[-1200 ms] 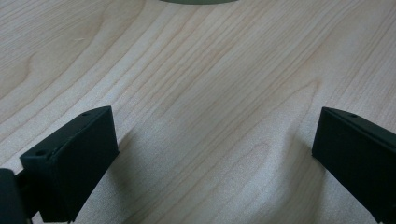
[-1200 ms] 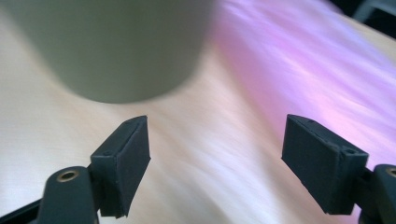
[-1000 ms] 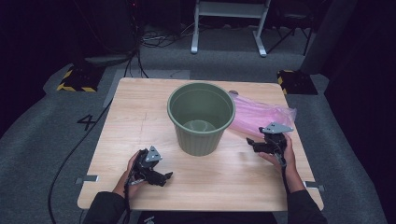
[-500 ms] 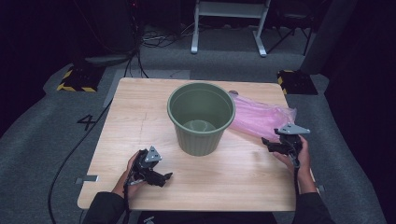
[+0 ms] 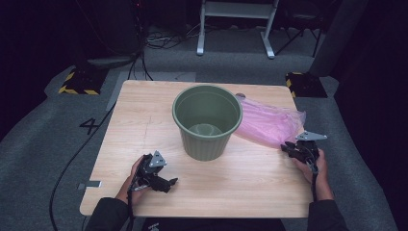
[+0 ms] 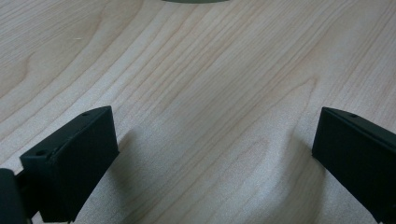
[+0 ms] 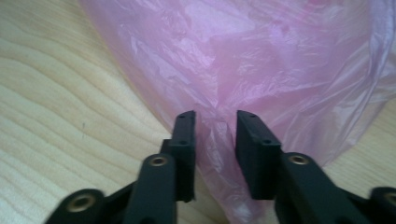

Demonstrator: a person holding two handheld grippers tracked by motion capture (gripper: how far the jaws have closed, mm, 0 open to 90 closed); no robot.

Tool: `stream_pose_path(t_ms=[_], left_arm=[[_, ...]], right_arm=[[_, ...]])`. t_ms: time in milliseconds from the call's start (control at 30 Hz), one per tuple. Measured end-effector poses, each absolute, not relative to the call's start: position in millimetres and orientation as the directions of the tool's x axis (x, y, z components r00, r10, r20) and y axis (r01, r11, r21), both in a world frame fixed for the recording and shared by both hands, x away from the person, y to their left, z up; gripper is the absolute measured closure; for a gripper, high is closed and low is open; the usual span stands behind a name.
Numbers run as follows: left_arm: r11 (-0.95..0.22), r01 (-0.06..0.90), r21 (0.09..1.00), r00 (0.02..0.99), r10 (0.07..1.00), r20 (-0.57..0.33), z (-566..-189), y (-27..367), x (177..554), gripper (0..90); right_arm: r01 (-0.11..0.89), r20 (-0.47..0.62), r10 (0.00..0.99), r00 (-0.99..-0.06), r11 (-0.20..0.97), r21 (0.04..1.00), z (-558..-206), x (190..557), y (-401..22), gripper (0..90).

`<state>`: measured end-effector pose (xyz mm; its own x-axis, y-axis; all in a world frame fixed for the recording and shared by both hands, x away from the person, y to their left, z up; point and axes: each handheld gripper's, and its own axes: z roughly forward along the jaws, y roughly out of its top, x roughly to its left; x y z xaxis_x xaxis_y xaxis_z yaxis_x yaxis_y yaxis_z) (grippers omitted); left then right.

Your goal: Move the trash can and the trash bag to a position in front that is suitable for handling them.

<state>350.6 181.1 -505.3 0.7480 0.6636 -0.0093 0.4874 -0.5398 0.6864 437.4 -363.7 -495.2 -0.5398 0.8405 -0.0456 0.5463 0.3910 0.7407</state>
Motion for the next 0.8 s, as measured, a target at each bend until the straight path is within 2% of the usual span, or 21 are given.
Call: stream_pose_path(t_ms=[167,433,600,700,800], left_arm=[[-0.54,0.487,0.686,0.748,0.664,-0.009,-505,181,351,0.0],[-0.54,0.487,0.686,0.748,0.664,-0.009,-505,181,351,0.0],[-0.54,0.487,0.686,0.748,0.664,-0.009,-505,181,351,0.0],[-0.54,0.487,0.686,0.748,0.664,-0.009,-505,181,351,0.0],[-0.54,0.487,0.686,0.748,0.664,-0.009,-505,181,351,0.0]], right_arm=[[0.527,-0.027,0.824,-0.567,0.387,0.757,-498,431,-360,82.5],[0.484,-0.043,0.754,-0.655,0.463,0.743,-497,401,-326,81.7],[0.455,-0.067,0.73,-0.68,0.491,0.743,-497,383,-307,80.7],[0.44,-0.079,0.726,-0.683,0.495,0.75,-498,373,-298,84.2],[0.423,-0.083,0.709,-0.7,0.506,0.751,-498,365,-290,81.7]])
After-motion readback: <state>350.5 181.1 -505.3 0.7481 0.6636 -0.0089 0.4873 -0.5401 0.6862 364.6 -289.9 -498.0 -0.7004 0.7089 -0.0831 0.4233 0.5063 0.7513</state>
